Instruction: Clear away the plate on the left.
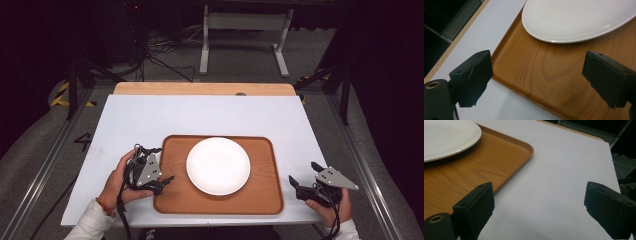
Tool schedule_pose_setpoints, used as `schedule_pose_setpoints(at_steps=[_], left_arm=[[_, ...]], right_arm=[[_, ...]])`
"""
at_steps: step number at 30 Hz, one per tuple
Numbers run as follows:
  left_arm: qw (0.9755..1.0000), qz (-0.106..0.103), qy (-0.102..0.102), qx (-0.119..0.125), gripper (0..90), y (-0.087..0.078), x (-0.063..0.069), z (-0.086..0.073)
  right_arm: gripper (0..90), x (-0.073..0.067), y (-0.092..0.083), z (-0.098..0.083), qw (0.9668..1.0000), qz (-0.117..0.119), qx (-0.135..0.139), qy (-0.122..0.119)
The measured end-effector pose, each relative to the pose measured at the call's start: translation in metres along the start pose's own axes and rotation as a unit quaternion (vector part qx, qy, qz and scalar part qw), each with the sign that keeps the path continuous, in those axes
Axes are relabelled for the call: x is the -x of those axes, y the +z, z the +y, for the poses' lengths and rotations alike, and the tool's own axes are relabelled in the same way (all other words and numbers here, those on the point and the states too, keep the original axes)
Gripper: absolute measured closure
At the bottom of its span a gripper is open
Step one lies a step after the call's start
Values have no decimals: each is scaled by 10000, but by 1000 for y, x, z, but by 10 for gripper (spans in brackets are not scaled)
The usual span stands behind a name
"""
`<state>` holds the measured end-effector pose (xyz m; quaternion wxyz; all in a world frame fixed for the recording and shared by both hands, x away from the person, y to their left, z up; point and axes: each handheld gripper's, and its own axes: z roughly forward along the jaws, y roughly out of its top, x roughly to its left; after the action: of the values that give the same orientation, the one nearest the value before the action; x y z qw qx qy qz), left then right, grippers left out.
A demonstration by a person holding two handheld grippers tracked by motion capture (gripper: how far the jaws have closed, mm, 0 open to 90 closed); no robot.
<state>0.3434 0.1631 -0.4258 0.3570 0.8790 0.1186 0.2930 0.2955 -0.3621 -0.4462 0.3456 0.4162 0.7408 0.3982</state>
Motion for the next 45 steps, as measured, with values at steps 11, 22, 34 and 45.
schedule_pose_setpoints(at_steps=[11, 22, 34, 45], left_arm=[[9994, 116, -245, -197, 97, -5, -6, -22], [9972, 196, -609, -379, 95, -14, -12, -47], [9897, 168, -1389, -303, 82, -26, -21, -82], [9768, 226, -2127, 48, 84, -45, -23, -106]], right_arm=[[99, 0, 1, -1, 10000, 0, -28, 17], [99, 2, 1, -2, 10000, 20, -19, 51], [99, 4, 2, -3, 10000, 29, -17, 67], [99, 5, 0, -3, 10000, 18, 18, 81]])
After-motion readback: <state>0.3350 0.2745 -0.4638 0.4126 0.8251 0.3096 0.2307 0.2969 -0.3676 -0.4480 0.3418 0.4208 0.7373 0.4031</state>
